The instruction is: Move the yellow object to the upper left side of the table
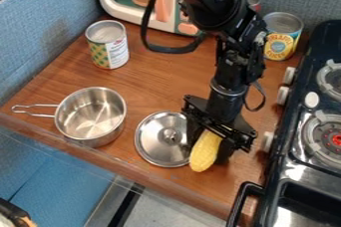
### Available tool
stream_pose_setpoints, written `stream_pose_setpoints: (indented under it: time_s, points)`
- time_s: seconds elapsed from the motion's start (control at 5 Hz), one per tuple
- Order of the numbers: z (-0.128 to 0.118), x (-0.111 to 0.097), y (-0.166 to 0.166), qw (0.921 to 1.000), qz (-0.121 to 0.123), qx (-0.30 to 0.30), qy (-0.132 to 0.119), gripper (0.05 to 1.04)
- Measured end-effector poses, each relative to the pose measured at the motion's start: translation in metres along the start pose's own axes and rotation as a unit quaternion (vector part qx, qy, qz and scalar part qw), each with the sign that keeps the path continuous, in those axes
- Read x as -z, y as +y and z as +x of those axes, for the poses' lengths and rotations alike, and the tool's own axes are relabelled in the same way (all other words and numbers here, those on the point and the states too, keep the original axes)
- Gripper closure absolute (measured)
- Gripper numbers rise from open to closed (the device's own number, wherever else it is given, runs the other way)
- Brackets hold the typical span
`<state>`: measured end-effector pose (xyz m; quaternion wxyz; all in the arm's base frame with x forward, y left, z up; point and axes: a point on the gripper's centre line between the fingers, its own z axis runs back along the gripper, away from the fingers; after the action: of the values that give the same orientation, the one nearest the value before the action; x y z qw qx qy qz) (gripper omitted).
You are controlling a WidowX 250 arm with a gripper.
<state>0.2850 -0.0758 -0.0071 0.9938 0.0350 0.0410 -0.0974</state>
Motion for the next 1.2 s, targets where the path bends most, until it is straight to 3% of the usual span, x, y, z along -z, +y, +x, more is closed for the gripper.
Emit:
stream_pose_setpoints:
  time_s: [0.2, 0.4, 0.6, 0.8, 1.2]
  points:
    - [0.001, -0.001, 0.004, 1.0, 0.004, -0.001, 0.0, 0.411]
    - [0.012, -0.024, 0.021, 0.9995, 0.003, -0.018, -0.025, 0.411]
    - [0.036, -0.053, 0.062, 0.9967, 0.002, -0.059, -0.056, 0.411]
    - [0.063, -0.061, 0.105, 0.9946, 0.004, -0.079, -0.067, 0.411]
    - [0.099, -0.019, 0.141, 0.9966, 0.005, -0.079, -0.023, 0.411]
